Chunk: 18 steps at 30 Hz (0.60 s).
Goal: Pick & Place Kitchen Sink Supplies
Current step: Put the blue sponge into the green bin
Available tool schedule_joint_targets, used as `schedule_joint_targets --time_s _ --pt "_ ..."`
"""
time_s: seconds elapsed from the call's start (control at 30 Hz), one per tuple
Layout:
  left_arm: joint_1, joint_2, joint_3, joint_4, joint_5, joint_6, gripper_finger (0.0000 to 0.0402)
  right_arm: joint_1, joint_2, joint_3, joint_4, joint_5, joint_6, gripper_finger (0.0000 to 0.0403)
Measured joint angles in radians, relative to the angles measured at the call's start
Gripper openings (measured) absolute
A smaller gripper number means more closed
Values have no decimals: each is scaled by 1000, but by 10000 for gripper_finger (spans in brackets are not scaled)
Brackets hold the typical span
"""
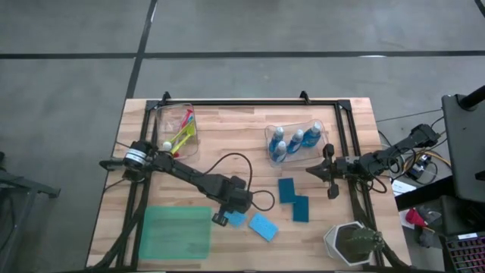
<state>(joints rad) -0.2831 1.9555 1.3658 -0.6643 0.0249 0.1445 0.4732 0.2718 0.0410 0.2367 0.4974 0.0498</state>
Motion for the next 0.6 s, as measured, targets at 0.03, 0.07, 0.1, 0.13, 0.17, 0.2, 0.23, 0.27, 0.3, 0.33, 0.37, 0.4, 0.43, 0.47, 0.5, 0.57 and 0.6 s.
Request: schedule_joint_targets --time_s 0.03,0.07,0.1,0.13,0.17,0.2,0.23,0.27,0.3,0.33,0.37,0.4,0.43,0.47,0.5,0.57,0.6 --pt "0 -5 15 -22 -27 10 2 0 0 0 0 0 1 8" --pt "1 -12 34 -45 -50 20 1 0 0 0 0 0 1 8" --pt "1 -21 55 -75 -74 30 1 0 0 0 0 0 0 8" --pt "1 -28 77 -114 -95 35 1 0 0 0 0 0 0 8" --pt "1 -40 100 -157 -114 36 1 0 0 0 0 0 1 8" --pt "0 -46 121 -195 -133 36 1 0 0 0 0 0 1 8" --pt "0 -52 145 -233 -150 32 0 0 0 0 0 0 0 8" --pt "0 -59 169 -267 -167 23 0 0 0 0 0 0 0 8" --pt "0 -64 192 -301 -180 12 0 0 -1 0 0 0 1 8" --pt "0 -75 216 -339 -190 -6 0 0 -1 0 0 0 1 8" --pt "-2 -84 238 -376 -193 -25 0 0 -1 0 0 0 0 8" --pt "-3 -95 257 -411 -193 -55 0 0 -1 0 0 0 0 8" --pt "-7 -104 272 -445 -194 -90 0 0 -1 0 0 0 0 8" --pt "-11 -116 283 -487 -191 -128 0 0 -1 0 0 0 1 8" --pt "-18 -128 289 -524 -184 -168 0 0 -1 0 0 0 1 8" --pt "-37 -158 293 -581 -164 -247 0 0 -1 0 0 0 0 8" --pt "-48 -175 289 -605 -150 -288 0 0 -1 0 0 0 1 8"
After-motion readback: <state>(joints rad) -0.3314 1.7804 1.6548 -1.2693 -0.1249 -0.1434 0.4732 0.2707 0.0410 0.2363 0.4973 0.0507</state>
